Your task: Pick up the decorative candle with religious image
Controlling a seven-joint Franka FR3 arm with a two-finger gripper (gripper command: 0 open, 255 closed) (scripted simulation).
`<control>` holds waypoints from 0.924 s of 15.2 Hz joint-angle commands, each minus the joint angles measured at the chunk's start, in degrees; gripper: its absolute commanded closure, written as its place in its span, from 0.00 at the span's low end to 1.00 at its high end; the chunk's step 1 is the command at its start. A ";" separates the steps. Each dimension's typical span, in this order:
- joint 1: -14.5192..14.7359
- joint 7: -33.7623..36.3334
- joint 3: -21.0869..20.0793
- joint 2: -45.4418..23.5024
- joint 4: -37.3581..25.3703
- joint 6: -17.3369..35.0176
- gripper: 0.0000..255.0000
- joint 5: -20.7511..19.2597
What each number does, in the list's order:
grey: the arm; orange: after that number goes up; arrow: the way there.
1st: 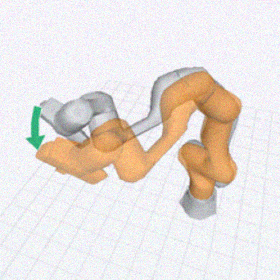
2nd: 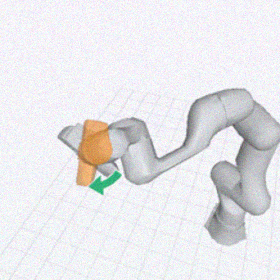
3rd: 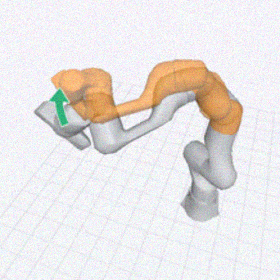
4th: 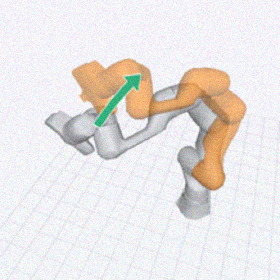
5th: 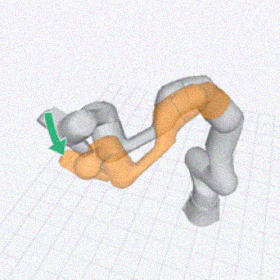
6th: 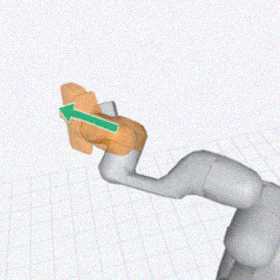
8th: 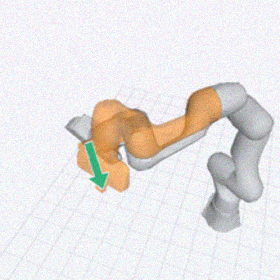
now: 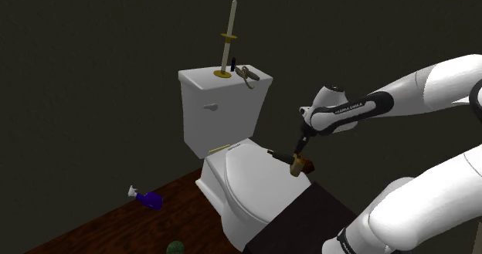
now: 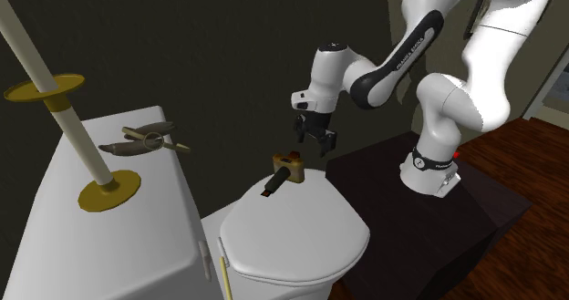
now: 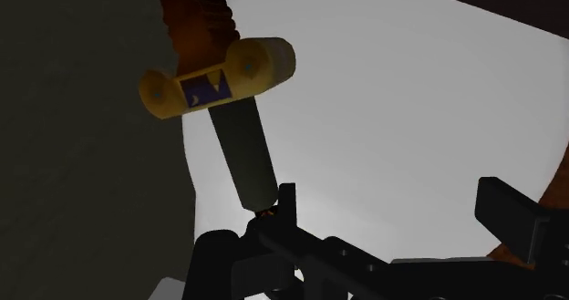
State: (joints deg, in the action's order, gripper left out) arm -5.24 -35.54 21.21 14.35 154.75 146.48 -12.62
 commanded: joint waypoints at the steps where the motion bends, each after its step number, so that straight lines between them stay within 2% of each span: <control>1: 0.33 -4.19 2.22 -5.50 -0.98 4.79 0.00 1.22; 4: 1.11 -11.73 4.35 -13.65 -3.31 10.56 0.00 6.26; 7: -0.12 -21.52 3.53 -21.99 -6.53 15.29 0.00 14.69; 10: -4.79 -30.52 -0.75 -29.81 -10.70 18.77 0.00 22.12; 14: -12.06 -38.19 -6.75 -39.18 -17.22 22.13 0.00 26.37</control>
State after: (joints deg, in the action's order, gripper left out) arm -15.75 -71.97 15.79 -22.52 139.21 167.84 12.88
